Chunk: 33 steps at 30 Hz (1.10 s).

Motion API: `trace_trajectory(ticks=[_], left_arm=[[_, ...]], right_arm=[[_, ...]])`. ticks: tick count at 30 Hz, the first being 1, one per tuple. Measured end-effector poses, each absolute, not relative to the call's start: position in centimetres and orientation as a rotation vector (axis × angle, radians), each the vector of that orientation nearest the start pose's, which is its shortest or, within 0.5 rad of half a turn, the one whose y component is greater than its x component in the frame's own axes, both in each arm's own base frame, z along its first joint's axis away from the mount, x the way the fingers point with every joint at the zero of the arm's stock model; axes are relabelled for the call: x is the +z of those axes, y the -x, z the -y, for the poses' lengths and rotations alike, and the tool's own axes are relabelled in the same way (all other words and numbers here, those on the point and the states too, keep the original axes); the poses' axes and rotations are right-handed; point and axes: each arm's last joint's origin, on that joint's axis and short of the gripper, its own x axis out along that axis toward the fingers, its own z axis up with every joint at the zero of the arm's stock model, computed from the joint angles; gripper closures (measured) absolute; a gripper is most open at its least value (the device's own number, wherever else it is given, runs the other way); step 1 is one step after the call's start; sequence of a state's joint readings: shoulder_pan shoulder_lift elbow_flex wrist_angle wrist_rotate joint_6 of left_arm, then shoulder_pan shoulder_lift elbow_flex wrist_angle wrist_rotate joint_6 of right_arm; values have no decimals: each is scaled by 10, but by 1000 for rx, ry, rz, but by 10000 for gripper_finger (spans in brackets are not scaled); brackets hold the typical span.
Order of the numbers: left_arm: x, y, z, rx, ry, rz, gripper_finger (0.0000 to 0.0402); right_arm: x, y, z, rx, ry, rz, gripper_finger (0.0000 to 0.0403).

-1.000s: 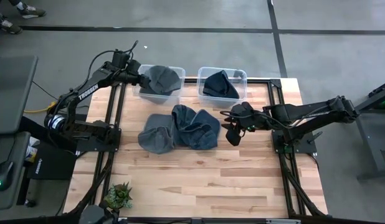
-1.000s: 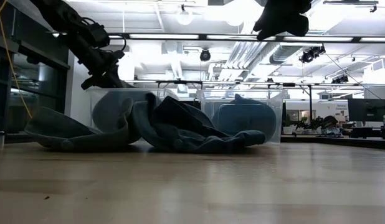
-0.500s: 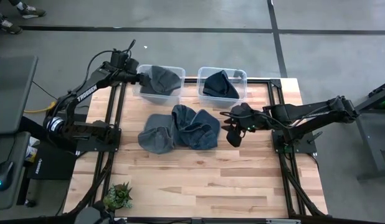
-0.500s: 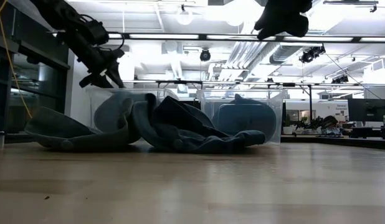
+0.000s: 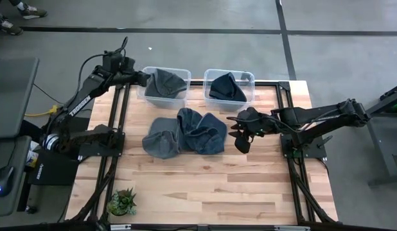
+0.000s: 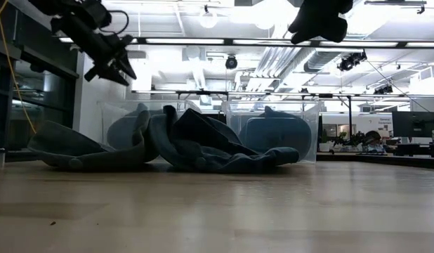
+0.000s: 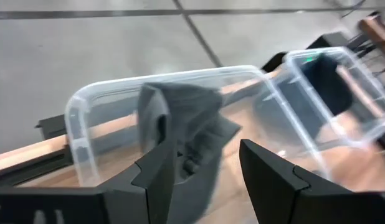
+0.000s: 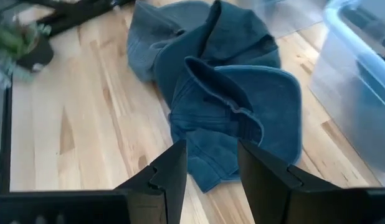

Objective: Pick & Place hat
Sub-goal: Put the right black cap into the right transparent bin

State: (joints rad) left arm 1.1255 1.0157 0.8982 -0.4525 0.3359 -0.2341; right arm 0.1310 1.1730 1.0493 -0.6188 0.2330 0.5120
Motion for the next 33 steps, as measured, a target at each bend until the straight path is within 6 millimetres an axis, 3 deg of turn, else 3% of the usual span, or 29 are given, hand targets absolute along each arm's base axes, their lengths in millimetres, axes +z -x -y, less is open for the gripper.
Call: trace_trajectory(ticks=[8, 14, 23, 33], left_arm=[[319, -94, -168, 713, 663, -285, 229], [319, -93, -153, 632, 713, -324, 275], [316, -121, -126, 449, 699, -427, 390], [314, -152, -93, 373, 724, -500, 385]], right_arm=[[284, -235, -26, -221, -306, -786, 268], [266, -236, -26, -286, -429, -758, 268], [249, -235, -27, -277, -504, -754, 268], [243, -224, -25, -321, -505, -857, 268]])
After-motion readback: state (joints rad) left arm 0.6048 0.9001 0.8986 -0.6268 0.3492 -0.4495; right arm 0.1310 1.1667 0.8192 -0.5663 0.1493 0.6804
